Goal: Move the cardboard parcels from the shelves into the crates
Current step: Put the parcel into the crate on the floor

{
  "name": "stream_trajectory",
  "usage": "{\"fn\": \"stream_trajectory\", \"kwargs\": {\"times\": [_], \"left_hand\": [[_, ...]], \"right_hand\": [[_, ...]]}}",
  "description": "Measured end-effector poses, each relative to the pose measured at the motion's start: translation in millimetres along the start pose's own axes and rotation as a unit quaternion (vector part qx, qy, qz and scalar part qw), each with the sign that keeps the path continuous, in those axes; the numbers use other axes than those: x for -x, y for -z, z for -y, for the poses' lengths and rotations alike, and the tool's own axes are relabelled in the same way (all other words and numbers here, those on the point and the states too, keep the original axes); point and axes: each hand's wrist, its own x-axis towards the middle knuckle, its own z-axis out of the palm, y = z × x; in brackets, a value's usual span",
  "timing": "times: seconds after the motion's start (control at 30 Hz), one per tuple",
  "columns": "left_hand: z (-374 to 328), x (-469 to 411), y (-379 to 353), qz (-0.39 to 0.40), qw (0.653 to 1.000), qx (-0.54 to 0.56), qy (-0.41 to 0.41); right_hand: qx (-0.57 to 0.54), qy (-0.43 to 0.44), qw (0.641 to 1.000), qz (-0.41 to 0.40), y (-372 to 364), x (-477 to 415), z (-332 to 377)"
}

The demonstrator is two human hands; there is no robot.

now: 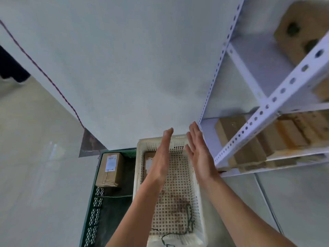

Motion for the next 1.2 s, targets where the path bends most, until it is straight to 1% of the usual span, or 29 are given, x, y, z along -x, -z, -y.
{"fn": "stream_trajectory", "kwargs": {"times": [0.17,0.3,0.4,0.5,0.6,0.7,0.83,0.97,1.03,1.2], "left_hand": [[-48.3,66.8,-54.0,0.012,0.999,0.0,-0.037],[-76.9,122.7,-109.9,-0.002,0.997,0.004,-0.074],[-90.6,161.8,-158.2,-0.006,0.994,0.001,-0.112],[-101.7,195.1,-209.0,0.013,0.992,-0.005,-0.122],[-111.4,215.7,-259.0,0.033,0.987,-0.019,-0.158],[-124.9,227.7,-308.0,0.045,0.987,-0.005,-0.153],[-147.3,225.8,-369.7,0.087,0.982,-0.031,-0.165],[-165.6,205.7,-435.0,0.128,0.974,-0.06,-0.175],[-174.9,188.8,-470.4,0.147,0.972,-0.066,-0.173],[-201.7,123.5,-557.5,0.184,0.97,-0.04,-0.154]], "right_hand": [[-0.014,0.04,0.999,0.019,20.8,63.1,77.3],[-0.007,0.066,0.997,0.036,56.7,123.1,134.4],[0.012,0.108,0.993,0.033,101.9,168.6,172.9],[0.016,0.128,0.991,0.019,154.7,205.9,210.2],[0.019,0.167,0.986,0.014,205.0,230.8,240.2],[0.008,0.174,0.985,-0.014,251.0,244.5,267.9],[0.002,0.192,0.98,-0.055,307.3,249.6,298.5],[-0.006,0.209,0.974,-0.09,367.1,245.1,324.8],[-0.006,0.215,0.97,-0.116,401.0,239.0,336.5],[0.004,0.226,0.959,-0.17,491.5,205.1,371.8]]}}
